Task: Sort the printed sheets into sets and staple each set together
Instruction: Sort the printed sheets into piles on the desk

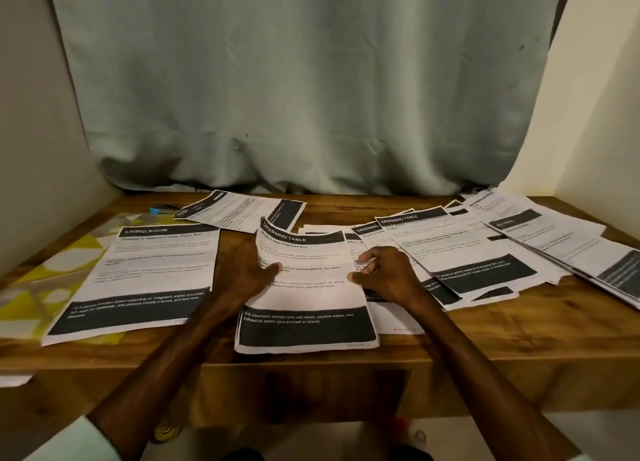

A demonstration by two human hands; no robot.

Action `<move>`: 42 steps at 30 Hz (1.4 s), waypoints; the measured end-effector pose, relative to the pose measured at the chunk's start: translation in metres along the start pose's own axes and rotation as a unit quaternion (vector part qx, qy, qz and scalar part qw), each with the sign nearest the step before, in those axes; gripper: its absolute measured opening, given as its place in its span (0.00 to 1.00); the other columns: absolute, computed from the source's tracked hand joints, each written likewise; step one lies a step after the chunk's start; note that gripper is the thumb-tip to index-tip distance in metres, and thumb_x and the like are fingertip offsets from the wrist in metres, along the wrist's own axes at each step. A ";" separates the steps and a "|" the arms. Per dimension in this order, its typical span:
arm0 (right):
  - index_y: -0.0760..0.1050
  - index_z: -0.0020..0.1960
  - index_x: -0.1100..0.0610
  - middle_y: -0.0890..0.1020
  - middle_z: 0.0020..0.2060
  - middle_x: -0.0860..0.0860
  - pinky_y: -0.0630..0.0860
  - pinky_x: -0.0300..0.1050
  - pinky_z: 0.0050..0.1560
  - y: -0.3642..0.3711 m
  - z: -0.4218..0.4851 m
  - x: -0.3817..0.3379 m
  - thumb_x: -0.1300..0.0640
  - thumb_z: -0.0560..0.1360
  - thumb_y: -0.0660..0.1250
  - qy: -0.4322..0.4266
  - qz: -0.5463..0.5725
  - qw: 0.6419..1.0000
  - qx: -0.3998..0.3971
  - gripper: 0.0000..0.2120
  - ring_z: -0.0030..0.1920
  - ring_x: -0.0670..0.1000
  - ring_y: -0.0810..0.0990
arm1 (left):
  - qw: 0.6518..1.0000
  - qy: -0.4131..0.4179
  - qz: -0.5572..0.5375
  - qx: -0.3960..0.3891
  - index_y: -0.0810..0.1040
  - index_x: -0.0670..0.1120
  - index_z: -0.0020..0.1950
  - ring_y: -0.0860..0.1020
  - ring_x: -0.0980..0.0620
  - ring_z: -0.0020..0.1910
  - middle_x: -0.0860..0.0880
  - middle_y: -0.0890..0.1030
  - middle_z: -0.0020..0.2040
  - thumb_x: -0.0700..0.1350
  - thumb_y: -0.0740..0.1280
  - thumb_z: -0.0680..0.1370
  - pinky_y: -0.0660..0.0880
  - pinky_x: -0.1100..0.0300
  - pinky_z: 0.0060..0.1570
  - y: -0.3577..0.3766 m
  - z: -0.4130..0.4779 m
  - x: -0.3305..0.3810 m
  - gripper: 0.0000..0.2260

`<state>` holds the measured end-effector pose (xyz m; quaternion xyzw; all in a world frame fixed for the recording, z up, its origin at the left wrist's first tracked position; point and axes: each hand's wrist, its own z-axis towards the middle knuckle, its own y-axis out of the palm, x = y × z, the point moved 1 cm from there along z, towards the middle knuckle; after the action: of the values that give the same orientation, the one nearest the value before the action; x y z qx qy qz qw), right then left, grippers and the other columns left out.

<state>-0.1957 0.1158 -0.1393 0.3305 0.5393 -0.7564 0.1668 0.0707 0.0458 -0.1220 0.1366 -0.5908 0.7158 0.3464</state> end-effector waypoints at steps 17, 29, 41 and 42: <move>0.81 0.54 0.56 0.85 0.41 0.49 0.80 0.39 0.47 -0.002 -0.023 0.005 0.57 0.73 0.78 -0.028 0.047 0.998 0.029 0.11 0.42 0.45 0.83 | 0.999 -0.003 -0.006 0.051 0.68 0.39 0.76 0.70 0.38 0.73 0.40 0.73 0.75 0.39 0.75 0.77 0.67 0.49 0.71 0.005 -0.016 0.011 0.30; 0.71 0.68 0.56 0.81 0.52 0.48 0.74 0.36 0.40 0.001 -0.031 -0.018 0.45 0.71 0.79 0.067 0.217 0.974 -0.004 0.32 0.46 0.45 0.81 | 0.956 -0.013 -0.271 0.108 0.77 0.44 0.70 0.81 0.51 0.60 0.47 0.82 0.64 0.38 0.72 0.79 0.79 0.58 0.57 -0.024 -0.013 0.005 0.18; 0.82 0.58 0.57 0.88 0.51 0.51 0.80 0.46 0.49 -0.004 -0.027 -0.040 0.52 0.78 0.73 0.085 0.336 0.928 -0.133 0.13 0.49 0.50 0.88 | 0.854 -0.183 -0.485 0.030 0.79 0.43 0.66 0.84 0.44 0.55 0.45 0.84 0.59 0.35 0.71 0.79 0.81 0.47 0.58 -0.036 -0.010 -0.014 0.15; 0.82 0.59 0.56 0.88 0.51 0.51 0.81 0.47 0.50 -0.003 -0.025 -0.041 0.53 0.78 0.72 0.087 0.329 0.931 -0.130 0.12 0.50 0.51 0.88 | 0.860 -0.183 -0.475 0.028 0.79 0.43 0.66 0.84 0.44 0.55 0.46 0.84 0.58 0.36 0.70 0.80 0.82 0.49 0.55 -0.034 -0.010 -0.015 0.15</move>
<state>-0.1597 0.1356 -0.1147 0.5291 0.5066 -0.5506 0.4002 0.1056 0.0522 -0.1082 0.5389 -0.4869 0.4430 0.5256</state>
